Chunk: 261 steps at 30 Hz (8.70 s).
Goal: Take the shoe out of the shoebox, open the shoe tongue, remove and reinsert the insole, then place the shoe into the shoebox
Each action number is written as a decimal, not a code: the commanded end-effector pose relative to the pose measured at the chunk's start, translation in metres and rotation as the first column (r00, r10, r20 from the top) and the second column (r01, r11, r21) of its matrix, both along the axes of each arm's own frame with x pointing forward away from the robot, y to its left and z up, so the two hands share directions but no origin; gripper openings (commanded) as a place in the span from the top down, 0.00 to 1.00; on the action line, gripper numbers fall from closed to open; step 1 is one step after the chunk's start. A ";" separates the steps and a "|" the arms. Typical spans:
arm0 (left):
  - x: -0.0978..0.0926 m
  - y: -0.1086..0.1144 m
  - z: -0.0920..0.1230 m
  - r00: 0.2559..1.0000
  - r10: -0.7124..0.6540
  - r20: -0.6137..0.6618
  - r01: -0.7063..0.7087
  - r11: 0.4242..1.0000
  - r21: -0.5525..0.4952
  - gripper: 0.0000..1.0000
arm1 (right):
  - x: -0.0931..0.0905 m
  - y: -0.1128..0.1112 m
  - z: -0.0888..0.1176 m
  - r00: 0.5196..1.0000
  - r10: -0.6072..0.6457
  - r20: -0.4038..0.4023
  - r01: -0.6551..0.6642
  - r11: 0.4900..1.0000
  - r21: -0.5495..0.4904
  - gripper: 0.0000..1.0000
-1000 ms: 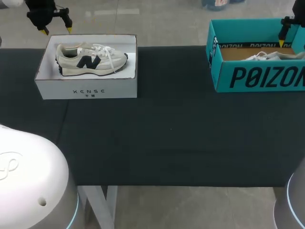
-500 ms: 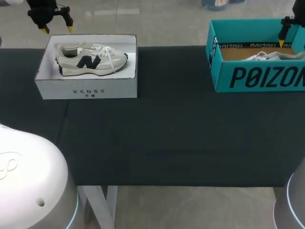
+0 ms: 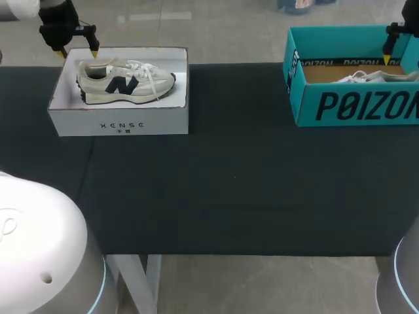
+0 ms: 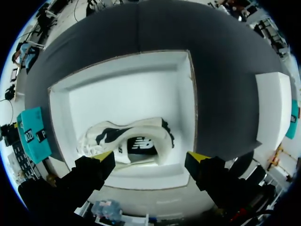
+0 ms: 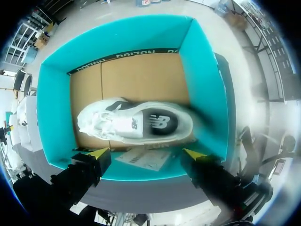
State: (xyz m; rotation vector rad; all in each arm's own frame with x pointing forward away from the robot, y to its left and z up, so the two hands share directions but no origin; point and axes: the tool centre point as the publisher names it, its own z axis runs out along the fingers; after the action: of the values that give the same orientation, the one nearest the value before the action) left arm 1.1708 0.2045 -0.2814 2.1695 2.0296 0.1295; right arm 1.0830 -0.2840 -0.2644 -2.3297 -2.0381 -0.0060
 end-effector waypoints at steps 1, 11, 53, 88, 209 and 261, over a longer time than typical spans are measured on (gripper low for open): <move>0.008 0.005 -0.018 1.000 0.002 -0.022 -0.002 1.000 -0.007 0.00 | 0.000 0.000 0.000 1.000 -0.001 0.001 0.001 1.000 0.000 0.00; 0.015 0.013 -0.036 0.999 -0.001 -0.054 0.005 0.998 0.061 0.00 | 0.000 0.000 0.000 1.000 -0.001 0.001 0.001 1.000 0.000 0.00; 0.022 0.026 -0.060 0.996 -0.002 -0.086 0.008 0.998 0.067 0.57 | 0.000 0.000 0.000 1.000 -0.001 0.001 0.001 1.000 0.000 0.00; 0.024 0.025 -0.117 0.983 0.007 -0.182 0.001 0.999 0.041 0.39 | 0.000 0.000 0.000 1.000 -0.001 0.001 0.001 1.000 0.000 0.00; -0.323 -0.266 -0.016 0.999 0.020 -0.034 -0.017 0.996 0.088 1.00 | 0.000 0.000 0.000 1.000 -0.001 0.001 0.001 1.000 0.000 0.00; -0.334 -0.299 -0.055 0.944 -0.064 -0.324 0.010 0.986 -0.168 0.00 | 0.000 0.000 0.000 1.000 -0.001 0.001 0.001 1.000 0.000 0.00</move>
State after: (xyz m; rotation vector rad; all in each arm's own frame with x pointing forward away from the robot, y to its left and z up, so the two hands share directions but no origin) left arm 0.8273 -0.1058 -0.3559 2.2427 2.1344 -0.1528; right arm 1.0830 -0.2841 -0.2645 -2.3300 -2.0379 -0.0062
